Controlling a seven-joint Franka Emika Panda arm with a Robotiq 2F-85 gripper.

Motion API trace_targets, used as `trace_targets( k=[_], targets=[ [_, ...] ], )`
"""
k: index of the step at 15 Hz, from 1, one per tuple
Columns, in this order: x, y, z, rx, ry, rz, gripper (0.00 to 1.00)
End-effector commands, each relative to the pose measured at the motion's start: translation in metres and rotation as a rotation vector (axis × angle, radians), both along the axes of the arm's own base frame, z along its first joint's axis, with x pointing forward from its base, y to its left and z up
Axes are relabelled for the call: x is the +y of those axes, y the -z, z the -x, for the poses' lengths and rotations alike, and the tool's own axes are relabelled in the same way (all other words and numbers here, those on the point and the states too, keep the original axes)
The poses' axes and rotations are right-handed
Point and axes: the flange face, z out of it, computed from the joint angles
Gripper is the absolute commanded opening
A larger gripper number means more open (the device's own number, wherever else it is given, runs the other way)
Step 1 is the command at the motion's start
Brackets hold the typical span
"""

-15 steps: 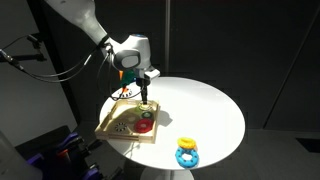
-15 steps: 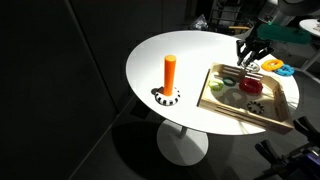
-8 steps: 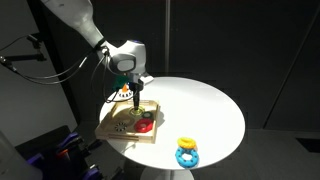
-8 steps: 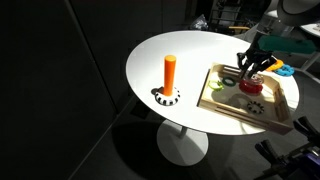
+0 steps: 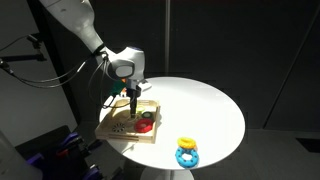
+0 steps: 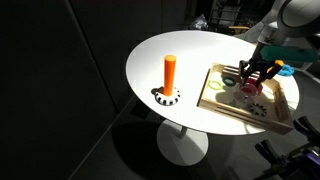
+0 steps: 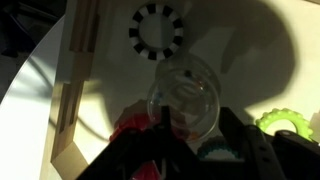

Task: Pick up the clear ring from the table and place it in the wooden tray

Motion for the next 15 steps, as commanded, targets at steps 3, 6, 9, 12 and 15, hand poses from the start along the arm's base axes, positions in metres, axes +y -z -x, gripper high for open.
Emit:
trace_targets(
  k=[3, 6, 9, 12, 15],
  targets=[
    [-0.009, -0.01, 0.002, 0.024, -0.056, -0.008, 0.99],
    [-0.013, -0.024, 0.003, 0.055, -0.141, -0.049, 1.0],
    [-0.022, -0.043, 0.006, 0.077, -0.236, -0.075, 1.0],
    [-0.031, -0.07, 0.011, 0.098, -0.332, -0.091, 1.0],
    [-0.04, -0.099, 0.017, 0.127, -0.407, -0.077, 1.0]
  ],
)
